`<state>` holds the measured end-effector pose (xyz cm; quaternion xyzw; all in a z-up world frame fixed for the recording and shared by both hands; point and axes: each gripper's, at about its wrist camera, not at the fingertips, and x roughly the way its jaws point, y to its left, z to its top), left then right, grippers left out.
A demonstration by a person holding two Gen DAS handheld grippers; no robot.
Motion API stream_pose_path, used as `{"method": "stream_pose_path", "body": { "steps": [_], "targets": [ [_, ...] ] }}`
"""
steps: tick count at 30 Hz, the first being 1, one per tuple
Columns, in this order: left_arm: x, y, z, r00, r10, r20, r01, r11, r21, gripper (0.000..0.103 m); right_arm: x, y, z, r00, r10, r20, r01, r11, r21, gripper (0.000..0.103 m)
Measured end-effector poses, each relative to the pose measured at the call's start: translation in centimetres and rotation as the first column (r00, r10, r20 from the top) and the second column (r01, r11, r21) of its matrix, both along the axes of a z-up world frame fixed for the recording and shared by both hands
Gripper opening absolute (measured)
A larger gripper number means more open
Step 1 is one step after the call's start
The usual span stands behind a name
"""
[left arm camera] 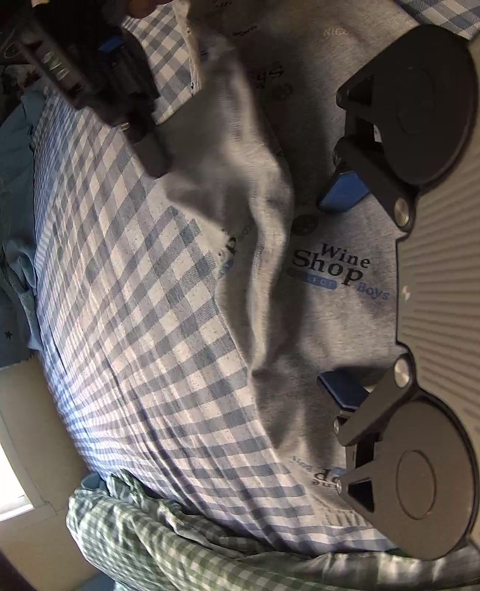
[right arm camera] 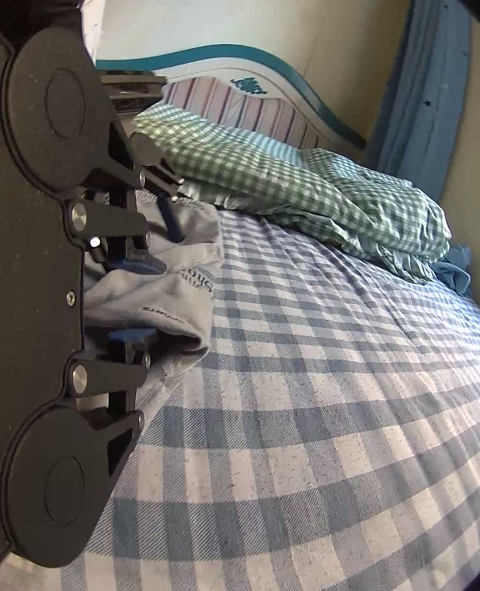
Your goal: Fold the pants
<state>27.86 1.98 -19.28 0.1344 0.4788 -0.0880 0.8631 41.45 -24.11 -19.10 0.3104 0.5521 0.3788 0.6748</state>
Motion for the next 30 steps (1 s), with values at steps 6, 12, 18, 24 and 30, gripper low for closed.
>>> {"method": "stream_pose_path", "body": {
  "steps": [6, 12, 18, 24, 30],
  "targets": [
    [-0.2, 1.4, -0.4, 0.997, 0.072, -0.021, -0.073, 0.996, -0.054, 0.101, 7.2, -1.0, -0.4, 0.996, -0.09, -0.004, 0.089, 0.994, -0.067, 0.0],
    [-0.1, 1.8, 0.6, 0.995, 0.092, -0.039, -0.094, 0.993, -0.066, 0.098, 8.9, -0.4, -3.3, 0.999, 0.0, -0.044, -0.004, 0.996, -0.093, 0.0],
    [1.2, 3.8, 2.2, 0.988, 0.152, 0.009, -0.152, 0.988, -0.013, 0.097, 5.8, -2.4, 2.2, 0.966, 0.136, 0.221, -0.068, 0.955, -0.29, 0.045],
    [2.1, 4.4, 1.3, 0.98, 0.194, -0.05, -0.192, 0.98, 0.047, 0.098, -1.9, -3.0, 2.3, 0.86, 0.359, 0.362, -0.121, 0.834, -0.539, 0.044],
    [-0.3, -0.9, 5.2, 0.989, 0.143, 0.03, -0.143, 0.989, -0.025, 0.101, -6.9, -11.4, 4.8, 0.807, 0.105, 0.582, 0.32, 0.75, -0.579, 0.052]
  ]
}}
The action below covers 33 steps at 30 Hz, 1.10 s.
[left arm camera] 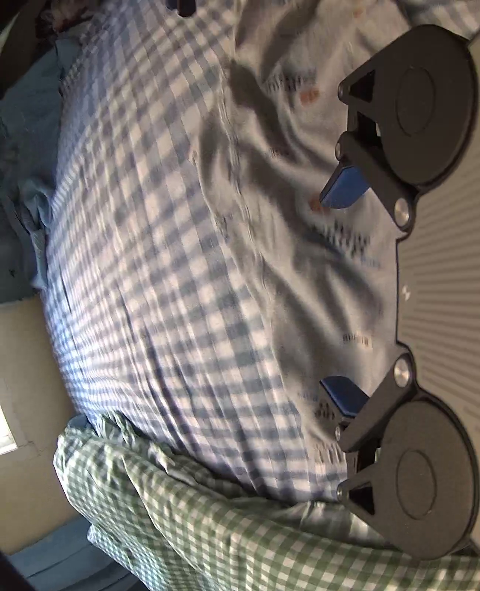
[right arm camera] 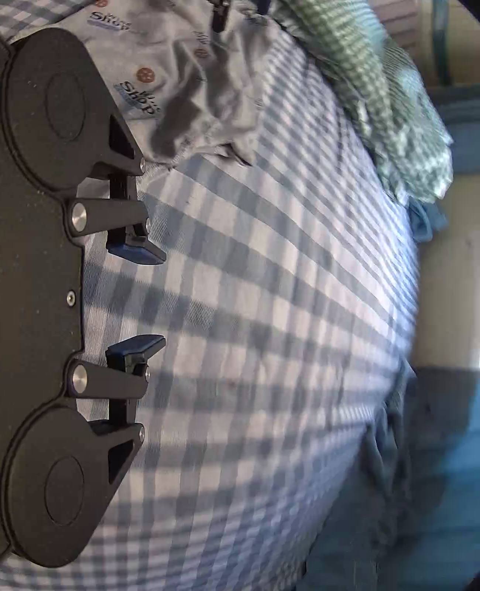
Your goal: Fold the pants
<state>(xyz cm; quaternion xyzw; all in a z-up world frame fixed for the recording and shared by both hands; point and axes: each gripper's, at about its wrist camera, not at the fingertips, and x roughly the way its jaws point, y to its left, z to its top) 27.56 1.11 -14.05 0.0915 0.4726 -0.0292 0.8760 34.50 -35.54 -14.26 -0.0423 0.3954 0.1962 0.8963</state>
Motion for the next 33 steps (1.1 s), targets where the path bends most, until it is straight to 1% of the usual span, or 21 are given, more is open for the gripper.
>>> {"method": "stream_pose_path", "body": {
  "steps": [1, 2, 3, 5, 7, 9, 10, 11, 13, 15, 17, 18, 19, 20, 22, 23, 25, 28, 29, 31, 33],
  "targets": [
    [-0.6, -1.5, 0.3, 1.0, -0.029, 0.005, 0.029, 0.999, -0.039, 0.103, -1.3, -1.0, 0.5, 1.0, -0.018, -0.008, 0.019, 0.999, 0.04, 0.063],
    [-1.1, -3.1, 0.3, 0.999, -0.051, 0.002, 0.051, 0.997, -0.066, 0.103, -2.8, -1.7, 0.6, 0.999, -0.024, -0.028, 0.026, 0.998, 0.064, 0.067],
    [-1.6, -5.1, -0.1, 0.997, -0.079, -0.016, 0.078, 0.993, -0.091, 0.103, -4.6, -2.1, 0.3, 0.998, -0.017, -0.056, 0.022, 0.997, 0.08, 0.071],
    [-2.4, -8.8, -1.3, 0.988, -0.135, -0.076, 0.127, 0.987, -0.094, 0.102, -7.8, -2.7, -1.1, 0.994, -0.008, -0.105, 0.017, 0.996, 0.084, 0.071],
    [-3.5, -12.0, -3.3, 0.971, -0.191, -0.145, 0.191, 0.982, -0.017, 0.102, -10.7, -4.0, -2.5, 0.988, -0.051, -0.147, 0.058, 0.997, 0.041, 0.07],
    [-4.7, -13.4, -5.1, 0.961, -0.194, -0.199, 0.216, 0.972, 0.094, 0.103, -13.4, -7.0, -3.5, 0.98, -0.13, -0.151, 0.124, 0.991, -0.049, 0.07],
    [-5.2, -13.1, -4.9, 0.967, -0.182, -0.18, 0.2, 0.976, 0.087, 0.103, -14.6, -9.2, -3.8, 0.973, -0.181, -0.147, 0.17, 0.982, -0.082, 0.07],
    [-5.2, -13.0, -4.6, 0.966, -0.158, -0.204, 0.182, 0.978, 0.104, 0.103, -15.6, -11.8, -3.7, 0.961, -0.238, -0.143, 0.228, 0.97, -0.084, 0.07],
    [-4.9, -13.6, -3.5, 0.963, -0.136, -0.234, 0.177, 0.971, 0.164, 0.102, -17.5, -16.6, -2.6, 0.922, -0.363, -0.133, 0.356, 0.932, -0.069, 0.069],
    [-4.6, -14.9, -1.5, 0.968, -0.16, -0.193, 0.195, 0.964, 0.178, 0.102, -20.2, -21.2, -0.7, 0.888, -0.449, -0.1, 0.452, 0.892, 0.017, 0.071],
    [-3.5, -17.8, 0.4, 0.968, -0.208, -0.14, 0.226, 0.966, 0.128, 0.103, -22.5, -24.5, 0.3, 0.855, -0.502, -0.128, 0.516, 0.85, 0.11, 0.074],
    [-2.6, -20.0, 1.1, 0.963, -0.248, -0.109, 0.258, 0.963, 0.081, 0.103, -23.7, -26.1, 0.3, 0.837, -0.519, -0.172, 0.545, 0.819, 0.182, 0.075],
    [-1.6, -22.5, 1.6, 0.951, -0.296, -0.085, 0.3, 0.953, 0.034, 0.103, -24.5, -27.4, -0.1, 0.82, -0.525, -0.226, 0.57, 0.781, 0.256, 0.074],
    [-0.5, -25.6, 2.0, 0.932, -0.357, -0.062, 0.356, 0.934, -0.022, 0.102, -25.2, -28.5, -0.9, 0.797, -0.531, -0.288, 0.603, 0.724, 0.336, 0.074],
    [1.6, -32.1, 2.2, 0.878, -0.478, -0.029, 0.471, 0.873, -0.124, 0.102, -26.2, -30.1, -2.8, 0.755, -0.533, -0.383, 0.656, 0.622, 0.427, 0.073],
    [2.4, -35.8, 2.2, 0.834, -0.552, -0.017, 0.542, 0.824, -0.166, 0.101, -26.4, -30.4, -3.6, 0.734, -0.534, -0.419, 0.679, 0.588, 0.44, 0.073],
    [3.3, -43.1, 1.9, 0.724, -0.69, -0.004, 0.673, 0.707, -0.218, 0.101, -26.6, -30.6, -4.7, 0.707, -0.557, -0.436, 0.707, 0.548, 0.447, 0.067],
    [4.4, -52.2, -0.1, 0.551, -0.831, -0.081, 0.789, 0.55, -0.274, 0.095, -26.7, -31.1, -5.6, 0.671, -0.608, -0.424, 0.735, 0.471, 0.488, 0.065],
    [4.9, -54.4, -1.2, 0.498, -0.857, -0.132, 0.806, 0.514, -0.295, 0.093, -26.7, -31.3, -5.8, 0.666, -0.619, -0.416, 0.736, 0.456, 0.5, 0.065],
    [5.3, -57.8, -3.2, 0.398, -0.886, -0.237, 0.83, 0.458, -0.32, 0.088, -26.7, -31.9, -6.1, 0.65, -0.646, -0.4, 0.742, 0.424, 0.52, 0.064],
    [4.9, -59.6, -4.7, 0.321, -0.899, -0.299, 0.855, 0.411, -0.317, 0.086, -26.9, -32.8, -6.6, 0.625, -0.668, -0.405, 0.749, 0.367, 0.551, 0.062]
  ]
}}
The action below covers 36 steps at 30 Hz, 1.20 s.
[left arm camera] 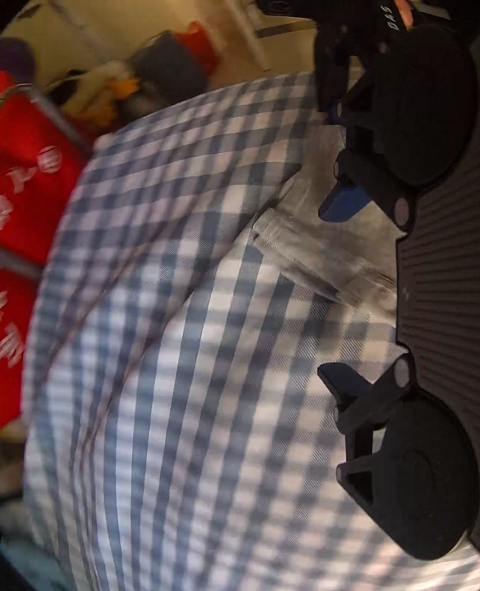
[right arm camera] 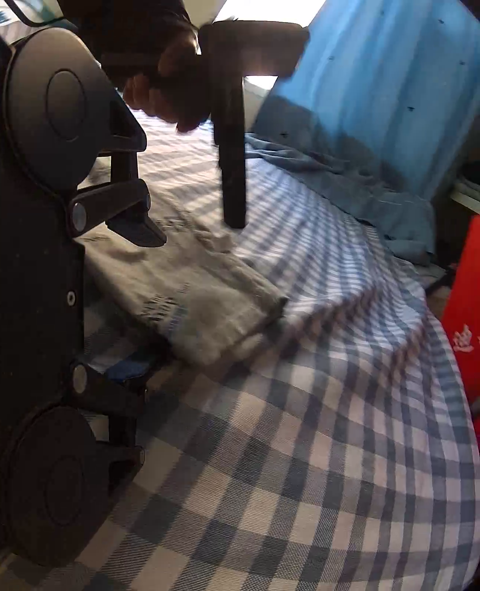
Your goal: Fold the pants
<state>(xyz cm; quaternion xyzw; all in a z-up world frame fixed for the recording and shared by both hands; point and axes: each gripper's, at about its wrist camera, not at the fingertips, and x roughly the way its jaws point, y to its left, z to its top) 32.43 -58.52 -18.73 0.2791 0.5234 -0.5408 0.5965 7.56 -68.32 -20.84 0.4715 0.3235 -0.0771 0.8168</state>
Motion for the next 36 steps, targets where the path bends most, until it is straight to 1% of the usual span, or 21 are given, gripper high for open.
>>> {"method": "stream_pose_path", "body": {
  "steps": [2, 4, 5, 6, 7, 8, 9, 10, 13, 18, 21, 24, 26, 27, 28, 30, 31, 32, 34, 35, 36],
  "targets": [
    [-0.3, -1.0, -0.8, 0.999, -0.041, -0.03, 0.042, 0.998, 0.037, 0.084, 0.3, -0.4, -0.4, 0.999, -0.034, 0.024, 0.033, 0.999, 0.035, 0.06],
    [-0.2, -1.8, -1.3, 0.997, -0.059, -0.048, 0.062, 0.996, 0.064, 0.081, 0.7, -0.9, -0.9, 0.998, -0.058, 0.029, 0.057, 0.997, 0.057, 0.047],
    [0.0, -2.2, -1.4, 0.997, -0.06, -0.046, 0.064, 0.995, 0.081, 0.074, 0.6, -1.0, -1.1, 0.997, -0.067, 0.028, 0.065, 0.996, 0.064, 0.042],
    [0.1, -2.4, -1.3, 0.998, -0.056, -0.038, 0.059, 0.994, 0.09, 0.068, 0.4, -1.2, -1.4, 0.997, -0.077, 0.022, 0.075, 0.994, 0.073, 0.03],
    [0.3, -2.7, -1.4, 0.999, -0.038, -0.031, 0.041, 0.994, 0.099, 0.044, 0.2, -1.4, -1.7, 0.996, -0.088, 0.014, 0.086, 0.992, 0.089, 0.02],
    [0.5, -3.0, -1.2, 0.999, -0.016, -0.045, 0.021, 0.994, 0.106, 0.004, 0.1, -1.6, -2.0, 0.996, -0.093, 0.015, 0.091, 0.99, 0.104, 0.019],
    [0.5, -3.0, -1.2, 0.997, 0.013, -0.073, -0.005, 0.994, 0.109, 0.001, -0.1, -1.8, -2.0, 0.995, -0.095, 0.018, 0.093, 0.989, 0.113, 0.017],
    [0.2, -2.9, -1.2, 0.997, 0.036, -0.066, -0.028, 0.993, 0.115, 0.0, 0.1, -1.8, -2.0, 0.996, -0.089, 0.019, 0.086, 0.991, 0.105, 0.016],
    [-1.7, -2.9, -0.4, 1.0, -0.003, 0.014, 0.002, 0.996, 0.094, 0.0, 0.5, -1.3, -1.0, 0.999, -0.036, 0.02, 0.036, 0.999, 0.014, 0.008],
    [-2.5, -2.7, 2.4, 0.998, 0.022, 0.056, -0.022, 1.0, 0.007, 0.0, 0.8, -1.0, 1.7, 0.999, 0.029, 0.046, -0.022, 0.987, -0.158, 0.006],
    [-2.4, -3.6, 3.7, 0.997, 0.024, 0.071, -0.022, 0.999, -0.039, 0.0, 0.5, -1.6, 3.4, 0.995, 0.035, 0.093, -0.014, 0.976, -0.216, 0.006],
    [-2.3, -4.5, 2.2, 0.992, 0.021, 0.121, -0.019, 1.0, -0.02, 0.0, 0.7, -2.2, 3.4, 0.996, 0.05, 0.078, -0.03, 0.972, -0.233, 0.006],
    [-1.7, -4.5, 0.5, 0.992, 0.079, 0.101, -0.078, 0.997, -0.01, 0.003, 1.3, -2.4, 2.0, 0.998, 0.053, 0.026, -0.046, 0.974, -0.221, 0.006],
    [-1.4, -4.6, -0.1, 0.985, 0.119, 0.125, -0.12, 0.993, -0.004, 0.005, 1.5, -2.4, 1.1, 0.999, 0.051, -0.006, -0.051, 0.978, -0.204, 0.006],
    [-1.2, -4.3, -0.2, 0.975, 0.169, 0.147, -0.17, 0.985, -0.006, 0.013, 1.7, -2.4, 0.5, 0.998, 0.048, -0.036, -0.054, 0.98, -0.193, 0.007],
    [-1.0, -2.7, 0.9, 0.949, 0.27, 0.163, -0.265, 0.963, -0.053, 0.031, 1.4, -2.5, 0.3, 0.998, 0.052, -0.041, -0.058, 0.982, -0.18, 0.011],
    [-1.1, -1.5, 1.9, 0.933, 0.317, 0.171, -0.305, 0.948, -0.094, 0.055, 1.4, -2.6, 0.7, 0.998, 0.055, -0.043, -0.062, 0.979, -0.195, 0.022],
    [-1.4, 0.2, 3.0, 0.907, 0.372, 0.199, -0.349, 0.927, -0.139, 0.076, 1.3, -2.5, 1.2, 0.997, 0.056, -0.046, -0.065, 0.974, -0.219, 0.028],
    [-2.6, 4.5, 5.2, 0.828, 0.489, 0.275, -0.437, 0.869, -0.231, 0.084, 1.1, -2.4, 2.2, 0.997, 0.067, -0.048, -0.078, 0.958, -0.276, 0.057],
    [-3.3, 6.8, 6.0, 0.79, 0.537, 0.297, -0.475, 0.842, -0.257, 0.084, 1.1, -2.3, 2.7, 0.996, 0.071, -0.059, -0.086, 0.943, -0.322, 0.062],
    [-4.1, 9.5, 6.4, 0.75, 0.589, 0.301, -0.527, 0.807, -0.265, 0.084, 1.2, -1.9, 3.3, 0.995, 0.081, -0.065, -0.099, 0.92, -0.378, 0.062]
  ]
}}
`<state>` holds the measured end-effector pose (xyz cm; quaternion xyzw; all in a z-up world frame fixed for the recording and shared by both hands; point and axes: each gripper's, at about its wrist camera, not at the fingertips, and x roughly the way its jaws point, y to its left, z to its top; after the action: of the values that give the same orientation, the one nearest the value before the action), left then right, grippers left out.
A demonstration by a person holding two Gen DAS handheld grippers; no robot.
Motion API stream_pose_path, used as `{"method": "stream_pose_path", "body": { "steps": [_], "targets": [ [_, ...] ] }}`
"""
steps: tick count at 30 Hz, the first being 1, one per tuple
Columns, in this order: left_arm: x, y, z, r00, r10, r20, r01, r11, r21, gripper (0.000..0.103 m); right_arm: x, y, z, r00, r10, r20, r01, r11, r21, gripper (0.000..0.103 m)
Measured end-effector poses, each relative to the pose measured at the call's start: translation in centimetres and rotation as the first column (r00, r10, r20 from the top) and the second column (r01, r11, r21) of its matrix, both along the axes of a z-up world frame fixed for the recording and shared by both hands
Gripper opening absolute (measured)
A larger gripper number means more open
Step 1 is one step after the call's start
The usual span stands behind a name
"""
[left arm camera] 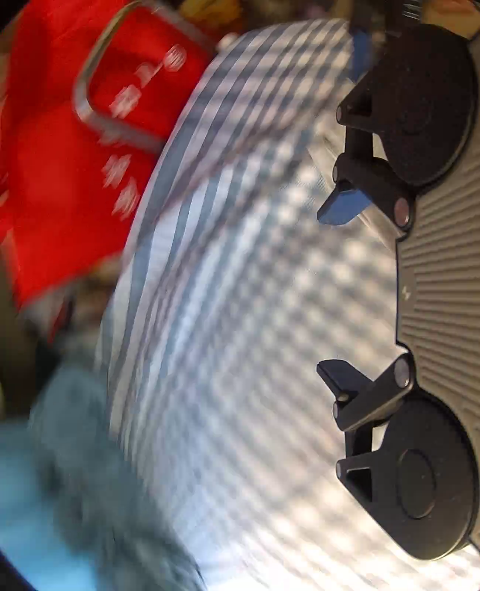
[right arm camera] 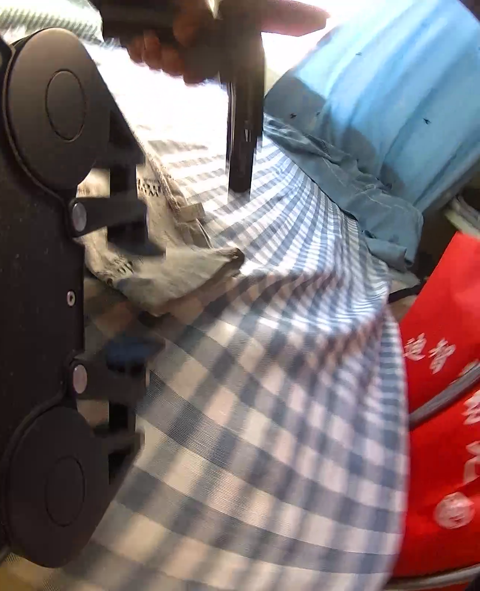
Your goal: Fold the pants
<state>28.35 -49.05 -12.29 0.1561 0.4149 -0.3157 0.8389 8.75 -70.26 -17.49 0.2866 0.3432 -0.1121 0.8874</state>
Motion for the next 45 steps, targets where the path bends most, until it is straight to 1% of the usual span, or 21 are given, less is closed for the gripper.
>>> {"method": "stream_pose_path", "body": {
  "steps": [2, 5, 7, 9, 10, 11, 13, 14, 16, 18, 20, 22, 24, 25, 27, 30, 33, 36, 39, 42, 45],
  "targets": [
    [-1.8, 5.2, 0.0, 0.992, 0.129, -0.007, -0.129, 0.992, 0.003, 0.084, 0.7, 1.1, 1.2, 0.998, 0.068, 0.004, -0.067, 0.989, -0.132, 0.062],
    [-4.8, 12.9, -1.7, 0.944, 0.326, -0.047, -0.324, 0.945, 0.053, 0.083, 3.0, 3.4, 2.2, 0.971, 0.236, 0.026, -0.226, 0.953, -0.2, 0.062],
    [-6.3, 17.7, -3.2, 0.886, 0.46, -0.065, -0.452, 0.886, 0.104, 0.082, 4.9, 6.3, 2.6, 0.929, 0.368, 0.036, -0.352, 0.91, -0.217, 0.063],
    [-7.4, 22.0, -4.7, 0.814, 0.572, -0.099, -0.559, 0.818, 0.131, 0.081, 6.5, 9.8, 2.3, 0.867, 0.497, 0.036, -0.482, 0.855, -0.192, 0.067],
    [-7.8, 24.3, -5.6, 0.77, 0.627, -0.116, -0.609, 0.777, 0.159, 0.08, 7.2, 11.5, 1.8, 0.844, 0.535, 0.033, -0.522, 0.835, -0.175, 0.067],
    [-8.4, 26.3, -6.3, 0.737, 0.665, -0.122, -0.642, 0.745, 0.181, 0.08, 7.7, 13.4, 1.1, 0.823, 0.568, 0.019, -0.56, 0.816, -0.143, 0.067],
    [-9.7, 30.0, -6.7, 0.696, 0.703, -0.145, -0.683, 0.711, 0.169, 0.081, 8.3, 16.3, -0.4, 0.794, 0.603, -0.077, -0.607, 0.782, -0.14, 0.059],
    [-10.5, 32.2, -6.4, 0.685, 0.712, -0.156, -0.695, 0.702, 0.153, 0.081, 8.1, 17.2, -1.0, 0.8, 0.585, -0.136, -0.6, 0.779, -0.182, 0.058],
    [-11.3, 34.9, -5.8, 0.682, 0.708, -0.181, -0.693, 0.706, 0.149, 0.083, 6.8, 17.1, -1.3, 0.823, 0.545, -0.161, -0.569, 0.788, -0.237, 0.055],
    [-11.7, 37.1, -5.6, 0.653, 0.737, -0.174, -0.704, 0.675, 0.218, 0.086, 5.5, 16.3, -1.0, 0.846, 0.498, -0.19, -0.533, 0.8, -0.276, 0.054],
    [-12.8, 39.6, -4.9, 0.637, 0.744, -0.203, -0.705, 0.668, 0.237, 0.085, 4.8, 14.9, -0.4, 0.871, 0.447, -0.204, -0.49, 0.824, -0.285, 0.056],
    [-13.3, 40.1, -3.6, 0.658, 0.729, -0.189, -0.689, 0.684, 0.238, 0.086, 3.8, 13.2, 0.7, 0.923, 0.327, -0.204, -0.376, 0.88, -0.29, 0.072],
    [-13.3, 40.1, -2.1, 0.688, 0.706, -0.166, -0.679, 0.708, 0.194, 0.09, 2.1, 11.7, 2.0, 0.966, 0.206, -0.154, -0.242, 0.931, -0.272, 0.076],
    [-12.9, 39.5, -1.6, 0.7, 0.695, -0.165, -0.677, 0.719, 0.157, 0.093, 1.1, 11.0, 2.5, 0.98, 0.148, -0.13, -0.175, 0.955, -0.239, 0.081],
    [-11.8, 37.8, -0.7, 0.727, 0.665, -0.171, -0.66, 0.746, 0.093, 0.095, -1.0, 9.7, 2.5, 0.994, 0.066, -0.089, -0.076, 0.99, -0.117, 0.083],
    [-8.2, 32.5, 0.1, 0.798, 0.578, -0.174, -0.583, 0.812, 0.027, 0.101, -2.8, 8.9, 1.1, 0.998, 0.007, -0.058, -0.004, 0.998, 0.058, 0.086],
    [-4.7, 24.8, 0.6, 0.896, 0.415, -0.159, -0.422, 0.907, -0.008, 0.103, -3.7, 7.9, -0.3, 0.998, -0.045, -0.032, 0.05, 0.983, 0.177, 0.09],
    [-1.8, 16.2, 0.6, 0.965, 0.216, -0.149, -0.222, 0.975, -0.021, 0.103, -3.0, 7.1, -1.4, 0.999, -0.041, -0.008, 0.042, 0.967, 0.252, 0.092],
    [-0.2, 8.2, -0.5, 0.991, 0.038, -0.128, -0.037, 0.999, 0.008, 0.103, -2.3, 5.8, -2.5, 0.997, -0.064, 0.048, 0.046, 0.948, 0.315, 0.093],
    [0.8, 1.0, -3.3, 0.986, -0.099, -0.131, 0.11, 0.99, 0.087, 0.102, -1.9, 4.0, -3.2, 0.987, -0.129, 0.091, 0.087, 0.925, 0.369, 0.086],
    [1.3, -3.8, -5.8, 0.977, -0.147, -0.156, 0.17, 0.974, 0.148, 0.1, -1.5, 2.5, -3.9, 0.974, -0.201, 0.106, 0.141, 0.901, 0.41, 0.074]
  ]
}}
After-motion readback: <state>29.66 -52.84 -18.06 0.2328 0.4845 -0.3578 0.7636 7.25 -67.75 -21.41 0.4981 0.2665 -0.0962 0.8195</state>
